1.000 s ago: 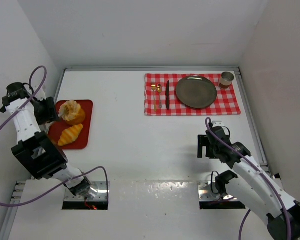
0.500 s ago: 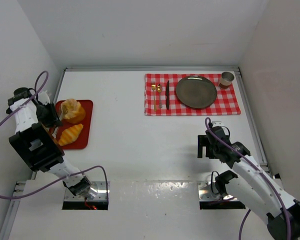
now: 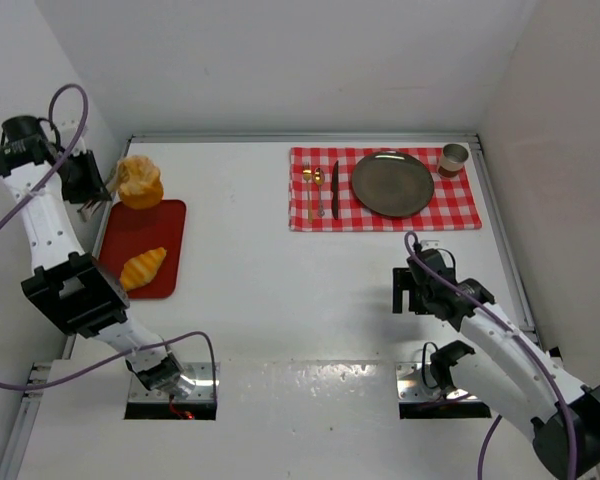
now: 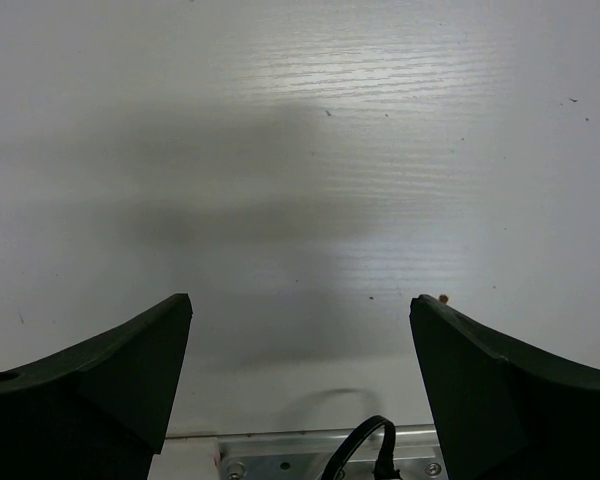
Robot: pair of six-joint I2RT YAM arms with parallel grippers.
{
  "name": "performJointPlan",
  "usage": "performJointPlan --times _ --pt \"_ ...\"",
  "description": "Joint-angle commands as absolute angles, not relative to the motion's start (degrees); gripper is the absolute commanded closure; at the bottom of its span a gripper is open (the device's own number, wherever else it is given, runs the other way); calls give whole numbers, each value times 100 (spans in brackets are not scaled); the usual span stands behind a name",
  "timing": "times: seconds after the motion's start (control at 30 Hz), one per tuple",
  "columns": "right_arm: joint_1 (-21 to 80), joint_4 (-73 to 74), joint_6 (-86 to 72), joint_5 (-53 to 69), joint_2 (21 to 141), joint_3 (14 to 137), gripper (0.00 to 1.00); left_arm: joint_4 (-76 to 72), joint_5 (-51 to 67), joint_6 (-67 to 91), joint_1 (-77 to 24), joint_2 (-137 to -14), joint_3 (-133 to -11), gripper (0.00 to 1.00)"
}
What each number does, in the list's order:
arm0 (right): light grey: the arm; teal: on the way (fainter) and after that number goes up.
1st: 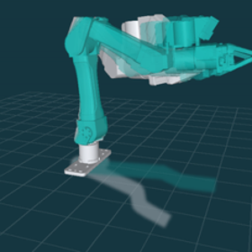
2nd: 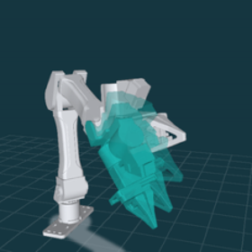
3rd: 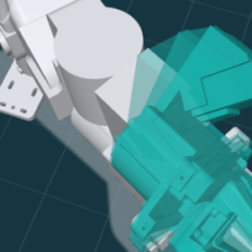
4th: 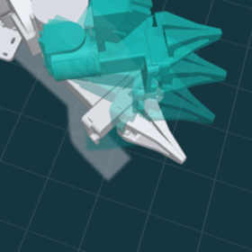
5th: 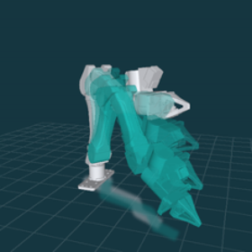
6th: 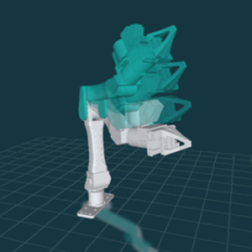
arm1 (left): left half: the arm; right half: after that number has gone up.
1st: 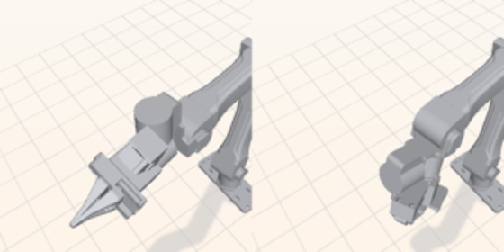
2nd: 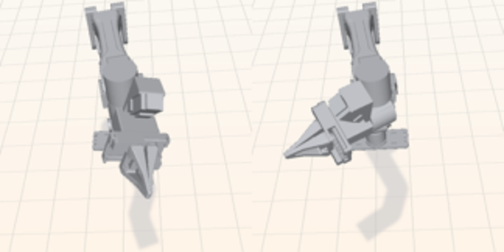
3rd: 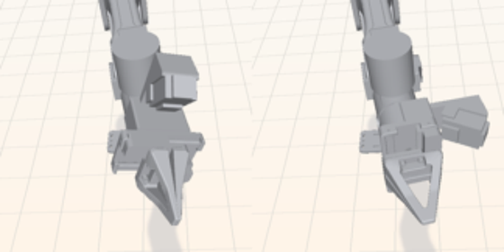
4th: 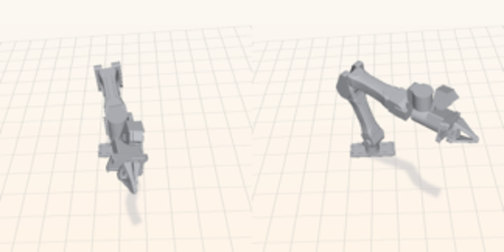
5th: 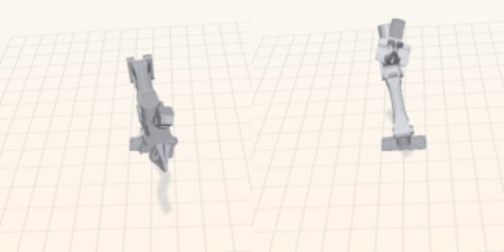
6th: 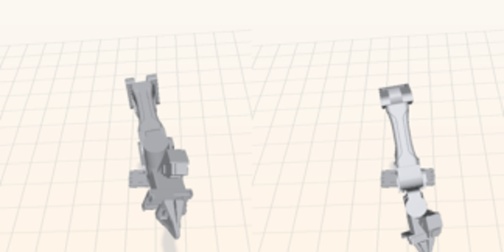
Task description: Place the bread
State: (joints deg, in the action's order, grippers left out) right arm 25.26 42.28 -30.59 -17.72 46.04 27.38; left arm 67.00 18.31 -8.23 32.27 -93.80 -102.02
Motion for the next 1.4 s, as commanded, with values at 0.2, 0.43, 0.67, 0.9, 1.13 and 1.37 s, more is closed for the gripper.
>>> performJointPlan --times 0.2,0.43,0.67,0.9,1.13,1.37 --pt "2523 3753 -2927 -1890 4921 2839 11 7005 1714 -641 94 -10886 -13110 83" --pt "2522 3753 -2891 -2056 5325 3032 11 5215 1564 -590 -1695 -11925 -13482 84" --pt "2505 4068 -3207 -2136 5668 3217 11 2682 2241 483 -2478 -12409 -13254 84" --pt "2522 4333 -3155 -2276 5932 3392 11 2180 2180 817 -2804 -13376 -13395 84" --pt "2514 4228 -2988 -2259 5898 3507 11 1960 1960 958 -3119 -13921 -13395 84" --pt "2522 4236 -2962 -2224 5784 3507 11 1960 1784 905 -3234 -13922 -13280 62"
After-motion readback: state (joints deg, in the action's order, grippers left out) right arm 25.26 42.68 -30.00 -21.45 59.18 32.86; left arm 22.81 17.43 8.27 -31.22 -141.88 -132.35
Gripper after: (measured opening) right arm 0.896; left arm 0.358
